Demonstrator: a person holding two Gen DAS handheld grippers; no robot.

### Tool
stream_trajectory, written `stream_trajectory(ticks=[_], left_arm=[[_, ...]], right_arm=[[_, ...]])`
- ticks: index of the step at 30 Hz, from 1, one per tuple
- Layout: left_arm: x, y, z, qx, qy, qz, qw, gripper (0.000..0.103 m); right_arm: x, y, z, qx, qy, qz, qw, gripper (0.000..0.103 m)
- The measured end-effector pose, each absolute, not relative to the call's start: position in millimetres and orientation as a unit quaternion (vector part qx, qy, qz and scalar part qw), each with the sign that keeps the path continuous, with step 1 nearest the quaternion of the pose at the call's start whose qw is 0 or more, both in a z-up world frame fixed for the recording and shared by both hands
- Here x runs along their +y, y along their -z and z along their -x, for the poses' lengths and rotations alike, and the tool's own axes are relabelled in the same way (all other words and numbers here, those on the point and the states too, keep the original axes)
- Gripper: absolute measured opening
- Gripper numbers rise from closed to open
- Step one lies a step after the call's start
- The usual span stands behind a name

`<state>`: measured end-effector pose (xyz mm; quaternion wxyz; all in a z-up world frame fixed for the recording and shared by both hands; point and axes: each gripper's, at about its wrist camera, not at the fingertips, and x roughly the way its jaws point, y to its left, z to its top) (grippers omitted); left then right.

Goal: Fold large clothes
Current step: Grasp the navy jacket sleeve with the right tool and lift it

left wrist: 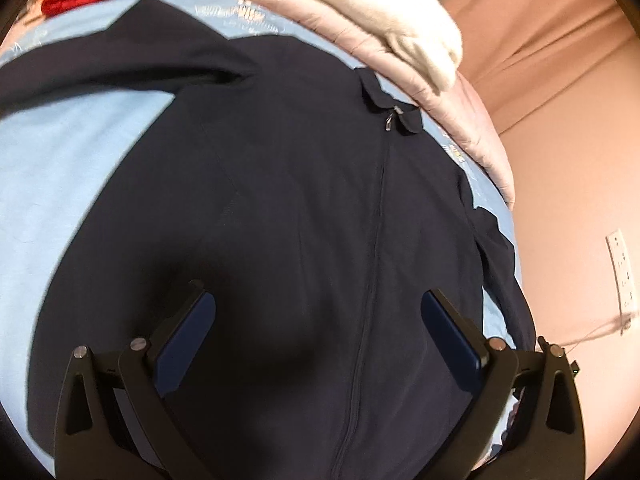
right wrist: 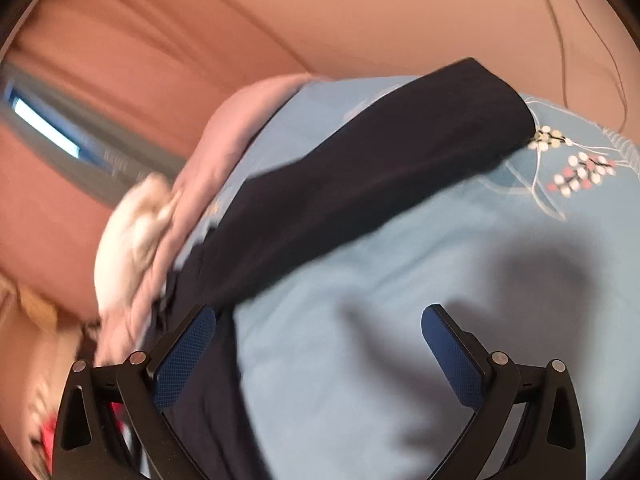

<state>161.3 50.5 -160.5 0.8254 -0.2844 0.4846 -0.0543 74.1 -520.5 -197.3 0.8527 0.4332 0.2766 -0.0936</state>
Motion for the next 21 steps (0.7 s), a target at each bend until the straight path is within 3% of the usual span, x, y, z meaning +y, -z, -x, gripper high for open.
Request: stream_trajectory(ticks=[12, 14, 17, 19, 21], left_arm=[[42, 181, -218, 0.495, 0.037, 0.277, 0.823, 0.103], [48, 182, -220, 0.493, 0.037, 0.293, 0.818, 0.103], [59, 180, -224, 0.49, 0.03, 0.294, 0.82, 0.103], [68, 176, -224, 0.486, 0.02, 0.293, 0.823, 0.103], [80, 171, -223, 0.483, 0.017, 0.298, 0.823, 0.103]], right_arm=[[-569, 219, -137, 0.212, 0.141, -0.529, 0.81, 0.103], [-572, 219, -136, 0.191, 0.163, -0.542, 0.802, 0.098], [-580, 223, -131, 0.176, 0.186, -0.556, 0.791, 0.056], [-586, 229, -130, 0.191, 0.196, -0.572, 0.773, 0.014], [-586, 225, -129, 0.189, 0.208, -0.576, 0.768, 0.005]])
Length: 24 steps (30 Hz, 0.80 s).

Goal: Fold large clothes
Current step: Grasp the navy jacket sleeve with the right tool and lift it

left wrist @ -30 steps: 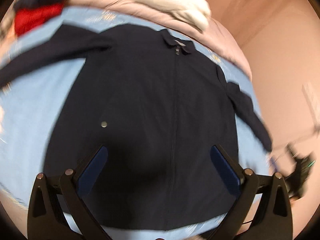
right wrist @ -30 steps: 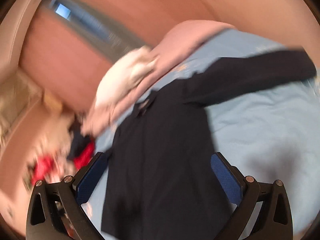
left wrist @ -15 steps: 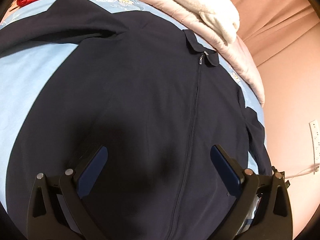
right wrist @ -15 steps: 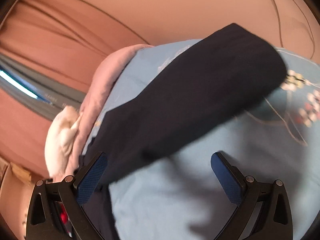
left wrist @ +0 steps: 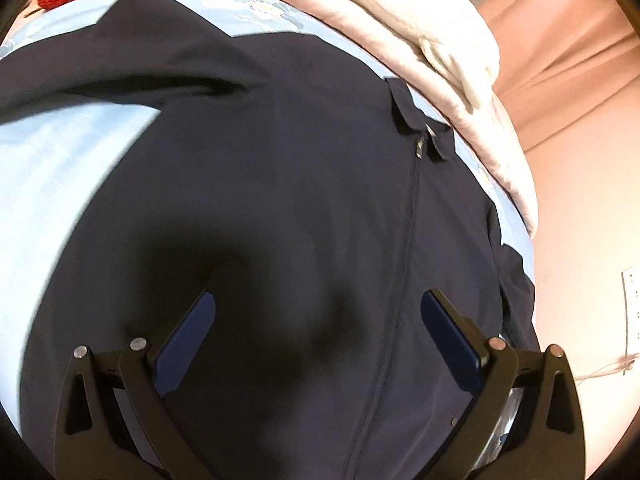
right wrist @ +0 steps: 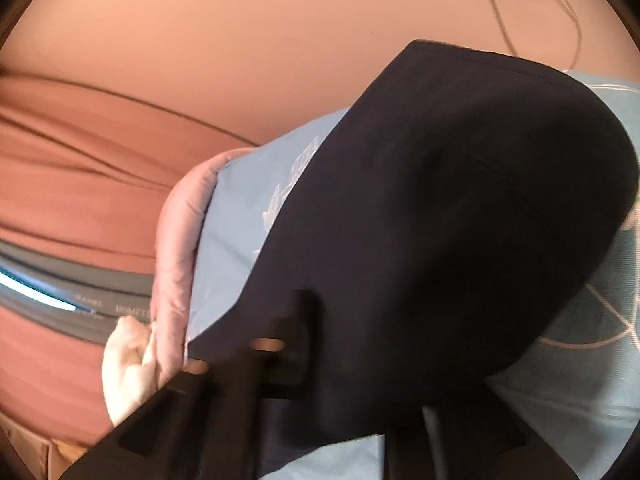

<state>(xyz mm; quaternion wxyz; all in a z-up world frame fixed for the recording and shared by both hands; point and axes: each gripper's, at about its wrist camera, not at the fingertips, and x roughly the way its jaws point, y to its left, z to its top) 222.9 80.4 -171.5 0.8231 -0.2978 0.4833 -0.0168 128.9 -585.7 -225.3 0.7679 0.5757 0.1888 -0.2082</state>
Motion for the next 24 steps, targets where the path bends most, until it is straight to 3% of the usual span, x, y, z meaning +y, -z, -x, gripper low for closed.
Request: stream_trajectory(ticks=[6, 10, 14, 18, 24], left_arm=[[118, 157, -213, 0.468, -0.001, 0.298, 0.832, 0.103], [134, 153, -205, 0.46, 0.002, 0.309, 0.832, 0.103], [153, 148, -194, 0.446, 0.0, 0.319, 0.836, 0.103], [177, 145, -185, 0.433, -0.022, 0.33, 0.839, 0.103], [205, 152, -184, 0.437, -0.045, 0.329, 0.836, 0.103]], right_arm=[[-526, 118, -133, 0.169, 0.21, -0.408, 0.873, 0.004], [-434, 31, -163, 0.175, 0.178, -0.253, 0.935, 0.004], [-330, -20, -191, 0.177, 0.131, -0.139, 0.966, 0.004], [-207, -23, -222, 0.189, 0.055, -0.019, 0.98, 0.004], [-66, 65, -259, 0.252, -0.027, 0.157, 0.954, 0.004]])
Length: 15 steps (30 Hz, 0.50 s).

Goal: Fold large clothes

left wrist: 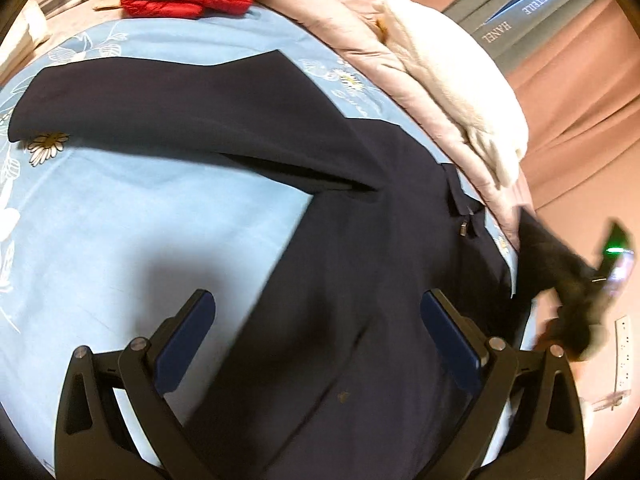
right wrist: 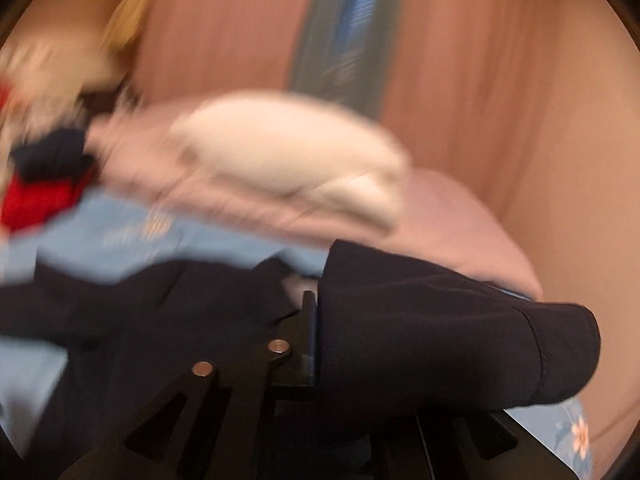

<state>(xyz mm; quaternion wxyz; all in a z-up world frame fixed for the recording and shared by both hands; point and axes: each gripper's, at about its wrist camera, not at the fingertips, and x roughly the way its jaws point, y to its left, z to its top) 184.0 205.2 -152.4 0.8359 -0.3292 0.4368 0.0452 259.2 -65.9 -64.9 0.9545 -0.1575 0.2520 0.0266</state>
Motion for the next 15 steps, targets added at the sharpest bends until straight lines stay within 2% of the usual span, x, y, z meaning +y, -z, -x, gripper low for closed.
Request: stream_trajectory(ticks=[3, 4, 5, 7, 9, 12, 14, 15], left_arm=[[209, 158, -188, 0.441, -0.051, 0.324, 0.835, 0.103], [209, 159, -191, 0.442, -0.05, 0.324, 0.835, 0.103], [207, 160, -195, 0.443, -0.047, 0.325, 0.834, 0.103], [205, 162, -201, 0.447, -0.037, 0.326, 0.832, 0.103], [198, 162, -211, 0.454, -0.021, 0.329, 0.828, 0.103], [187, 157, -222, 0.447, 0.017, 0.347, 0.824, 0.103], [181, 152, -225, 0.438, 0.021, 0.356, 0.825, 0.103], [179, 151, -226, 0.435, 0.023, 0.359, 0.826, 0.103]], right_arm=[[-27, 129, -273, 0.328, -0.069, 0.214, 0.918, 0.009], [-17, 141, -275, 0.349, -0.075, 0.228, 0.906, 0.021], [-9, 158, -273, 0.372, -0.091, 0.242, 0.891, 0.029], [-7, 178, -260, 0.403, -0.139, 0.249, 0.87, 0.064], [0, 176, -259, 0.39, -0.156, 0.264, 0.868, 0.078], [-19, 165, -246, 0.383, -0.172, 0.268, 0.867, 0.079], [-34, 148, -223, 0.355, -0.206, 0.28, 0.868, 0.084], [-36, 141, -211, 0.335, -0.218, 0.284, 0.872, 0.095]])
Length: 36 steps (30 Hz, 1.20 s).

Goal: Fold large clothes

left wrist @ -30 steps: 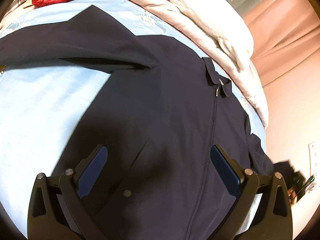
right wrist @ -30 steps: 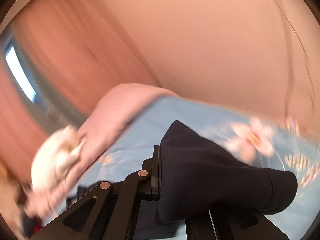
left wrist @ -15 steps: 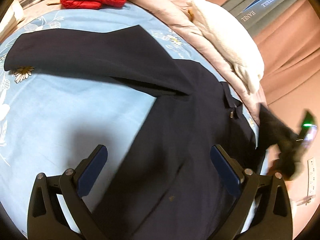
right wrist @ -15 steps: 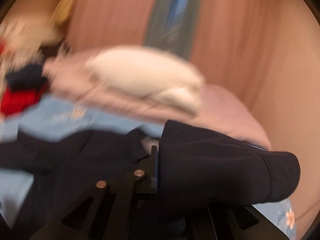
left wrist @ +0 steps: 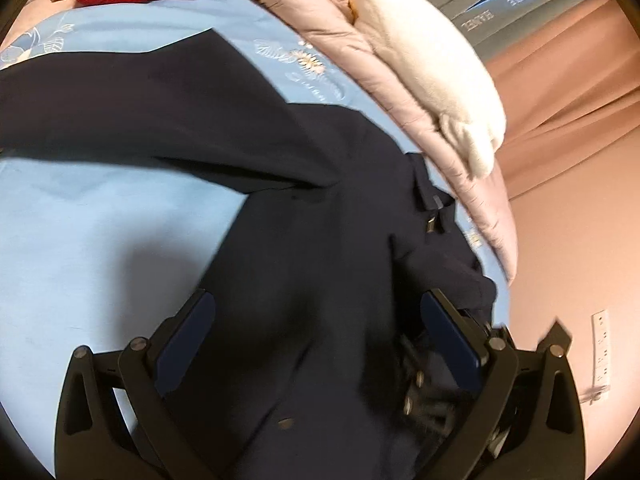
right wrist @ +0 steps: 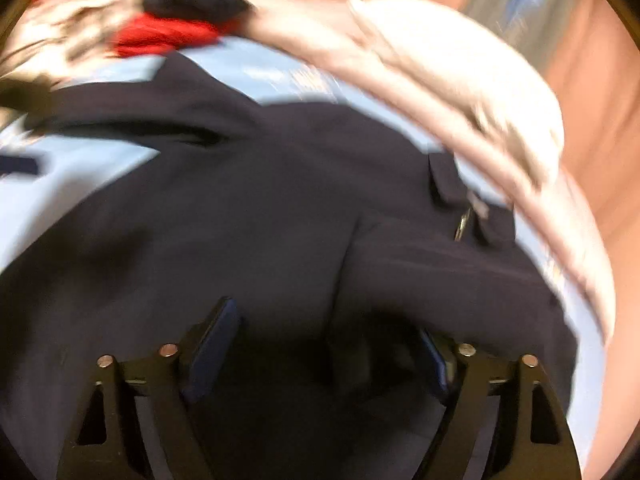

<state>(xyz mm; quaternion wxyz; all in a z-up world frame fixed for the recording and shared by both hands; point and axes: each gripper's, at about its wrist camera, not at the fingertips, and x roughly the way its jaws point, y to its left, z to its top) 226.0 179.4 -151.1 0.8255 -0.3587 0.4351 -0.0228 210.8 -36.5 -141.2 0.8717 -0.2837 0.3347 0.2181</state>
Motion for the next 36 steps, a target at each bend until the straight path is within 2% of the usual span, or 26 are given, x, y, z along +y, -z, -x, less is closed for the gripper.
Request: stream_trajectory(ticks=[1, 2, 5, 11, 12, 14, 15, 16, 17, 18, 19, 22, 24, 27, 31, 34, 36], left_arm=[[177, 150, -226, 0.433, 0.023, 0.362, 0.825, 0.103], [175, 149, -225, 0.433, 0.023, 0.365, 0.824, 0.103], [176, 146, -219, 0.434, 0.021, 0.356, 0.828, 0.103], [188, 148, -209, 0.438, 0.006, 0.337, 0.833, 0.103], [190, 149, -208, 0.438, 0.005, 0.337, 0.833, 0.103], [193, 150, -205, 0.438, 0.004, 0.336, 0.834, 0.103], [195, 151, -203, 0.439, 0.002, 0.332, 0.835, 0.103], [197, 152, -203, 0.441, 0.0, 0.33, 0.834, 0.103], [199, 154, -202, 0.443, -0.001, 0.331, 0.834, 0.103], [201, 154, -201, 0.443, -0.003, 0.332, 0.833, 0.103], [203, 155, -201, 0.444, -0.004, 0.333, 0.832, 0.103], [214, 154, -197, 0.435, -0.013, 0.348, 0.83, 0.103], [220, 151, -194, 0.424, -0.022, 0.359, 0.831, 0.103], [228, 150, -190, 0.414, -0.034, 0.377, 0.828, 0.103], [225, 147, -193, 0.406, -0.02, 0.387, 0.828, 0.103], [209, 142, -203, 0.404, 0.022, 0.386, 0.829, 0.103], [195, 139, -211, 0.4, 0.062, 0.395, 0.824, 0.103]], right_arm=[[-39, 139, -205, 0.322, -0.216, 0.28, 0.878, 0.103], [-45, 140, -205, 0.329, -0.202, 0.261, 0.885, 0.103], [-70, 151, -225, 0.43, -0.214, 0.143, 0.865, 0.103], [-144, 152, -233, 0.421, -0.245, -0.189, 0.853, 0.102], [-151, 156, -237, 0.419, -0.239, -0.243, 0.842, 0.099], [-159, 164, -247, 0.414, -0.231, -0.333, 0.815, 0.087], [-162, 166, -249, 0.402, -0.233, -0.375, 0.802, 0.07], [-158, 164, -250, 0.391, -0.23, -0.39, 0.801, 0.044], [-153, 161, -248, 0.391, -0.218, -0.381, 0.809, 0.028], [-141, 155, -253, 0.395, -0.195, -0.353, 0.825, 0.013], [-126, 146, -258, 0.396, -0.18, -0.315, 0.843, 0.012], [-68, 110, -251, 0.364, -0.196, -0.169, 0.895, 0.012], [-15, 97, -243, 0.358, -0.235, -0.065, 0.901, 0.016], [44, 102, -229, 0.398, -0.301, 0.017, 0.867, 0.068], [46, 102, -202, 0.363, -0.325, 0.058, 0.871, 0.069], [-12, 107, -208, 0.389, -0.338, -0.028, 0.856, 0.069], [-72, 113, -218, 0.397, -0.315, -0.108, 0.855, 0.077]])
